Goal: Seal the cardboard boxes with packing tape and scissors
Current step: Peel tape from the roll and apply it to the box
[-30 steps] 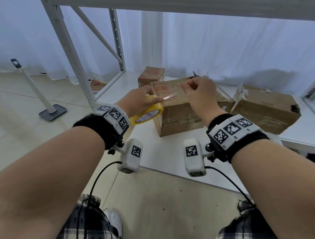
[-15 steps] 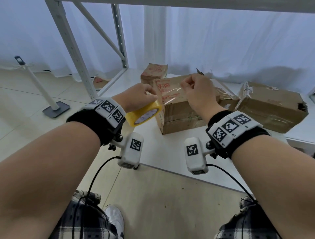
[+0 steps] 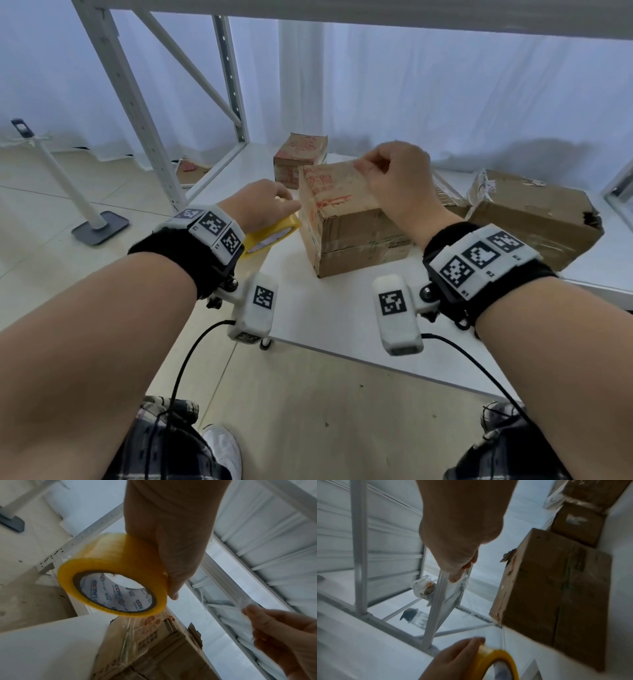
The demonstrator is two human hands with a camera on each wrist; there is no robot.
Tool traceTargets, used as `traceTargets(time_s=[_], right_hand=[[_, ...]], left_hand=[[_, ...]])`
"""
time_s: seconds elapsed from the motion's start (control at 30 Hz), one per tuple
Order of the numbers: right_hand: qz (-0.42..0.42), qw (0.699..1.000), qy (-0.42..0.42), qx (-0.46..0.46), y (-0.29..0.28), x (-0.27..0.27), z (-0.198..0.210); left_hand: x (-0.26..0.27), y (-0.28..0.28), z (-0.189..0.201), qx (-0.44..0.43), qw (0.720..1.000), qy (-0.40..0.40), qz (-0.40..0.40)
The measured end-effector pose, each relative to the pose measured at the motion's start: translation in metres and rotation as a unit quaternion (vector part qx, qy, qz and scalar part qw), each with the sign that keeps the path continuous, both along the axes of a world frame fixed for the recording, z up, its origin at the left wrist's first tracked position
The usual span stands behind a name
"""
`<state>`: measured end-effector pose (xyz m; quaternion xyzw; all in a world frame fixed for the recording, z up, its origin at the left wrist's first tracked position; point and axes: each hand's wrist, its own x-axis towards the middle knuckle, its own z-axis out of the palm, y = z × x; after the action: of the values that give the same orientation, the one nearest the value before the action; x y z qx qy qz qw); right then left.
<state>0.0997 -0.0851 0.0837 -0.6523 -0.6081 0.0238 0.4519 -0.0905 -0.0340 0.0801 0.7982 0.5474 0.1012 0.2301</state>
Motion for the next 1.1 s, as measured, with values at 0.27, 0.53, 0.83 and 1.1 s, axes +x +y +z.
traceTargets(time_s=[0.27, 0.53, 0.83, 1.1], right_hand=[[-0.032, 0.98, 0.143, -0.135, 0.018, 0.027, -0.023], [-0.029, 0.979, 0.112, -0.167, 0.03, 0.028, -0.033], [-0.058, 0.985, 0.007, -0.163, 0.033, 0.033, -0.042], [-0.059, 0.988, -0.012, -0.144, 0.036, 0.031, -0.043]], left_hand=[[0.009, 0.006, 0.01, -0.041, 0.999, 0.003, -0.021], [0.017, 0.018, 0.013, -0.038, 0.995, 0.085, -0.02], [0.022, 0.032, 0.015, -0.019, 0.994, 0.105, -0.028], [0.021, 0.043, 0.015, -0.016, 0.994, 0.106, -0.023]])
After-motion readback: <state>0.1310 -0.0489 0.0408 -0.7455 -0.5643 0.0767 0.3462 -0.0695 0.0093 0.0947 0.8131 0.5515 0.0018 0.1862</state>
